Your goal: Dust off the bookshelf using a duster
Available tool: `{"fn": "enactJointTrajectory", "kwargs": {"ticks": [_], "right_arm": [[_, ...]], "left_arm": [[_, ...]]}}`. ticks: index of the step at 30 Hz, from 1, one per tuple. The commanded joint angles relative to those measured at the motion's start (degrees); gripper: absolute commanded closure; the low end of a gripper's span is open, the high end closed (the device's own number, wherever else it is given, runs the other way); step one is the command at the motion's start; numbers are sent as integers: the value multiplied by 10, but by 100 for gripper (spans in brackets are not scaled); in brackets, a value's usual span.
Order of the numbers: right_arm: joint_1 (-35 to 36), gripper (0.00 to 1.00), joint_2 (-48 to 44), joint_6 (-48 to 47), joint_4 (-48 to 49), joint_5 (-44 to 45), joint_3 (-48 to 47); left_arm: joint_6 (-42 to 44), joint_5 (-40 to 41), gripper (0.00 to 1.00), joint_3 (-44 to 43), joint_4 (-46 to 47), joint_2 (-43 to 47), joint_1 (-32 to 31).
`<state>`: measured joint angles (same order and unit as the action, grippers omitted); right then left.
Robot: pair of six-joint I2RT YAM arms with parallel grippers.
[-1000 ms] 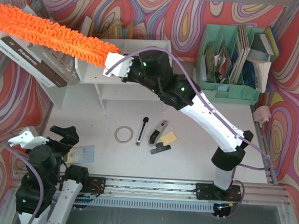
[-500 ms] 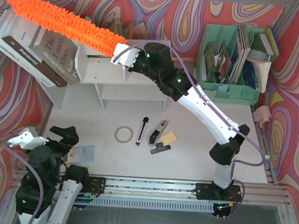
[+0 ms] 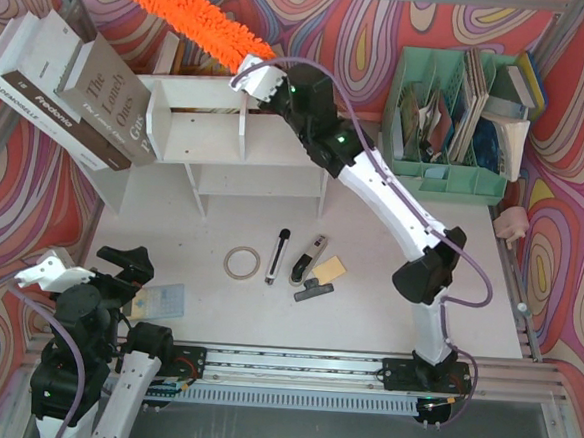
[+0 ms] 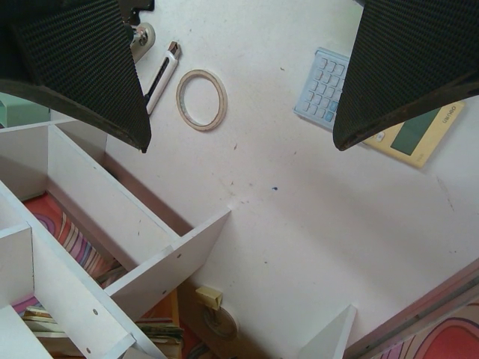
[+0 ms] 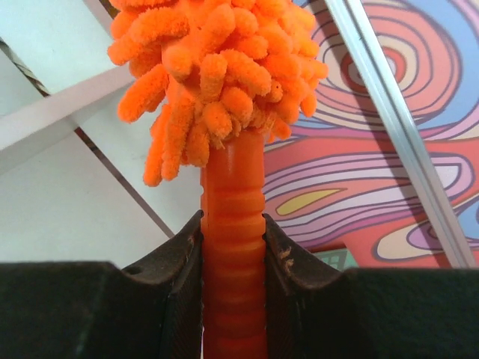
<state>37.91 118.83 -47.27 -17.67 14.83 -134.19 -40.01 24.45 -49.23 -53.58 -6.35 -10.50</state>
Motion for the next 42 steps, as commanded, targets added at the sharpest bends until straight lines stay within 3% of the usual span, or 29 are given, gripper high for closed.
{"fn": "enactJointTrajectory", "kwargs": {"ticks": [1,5,13,42], "right_arm": [[46,100,-120,15,61,-13,26],[105,100,-207,-12,59,4,104],[200,100,-286,-1,15,33,190],[206,100,-187,-29,21,59,167]], "left_arm": [[8,-5,2,9,14,5,2],[8,-5,2,9,14,3,2],[8,-5,2,8,13,1,2],[10,-10,2,10,16,5,2]]}}
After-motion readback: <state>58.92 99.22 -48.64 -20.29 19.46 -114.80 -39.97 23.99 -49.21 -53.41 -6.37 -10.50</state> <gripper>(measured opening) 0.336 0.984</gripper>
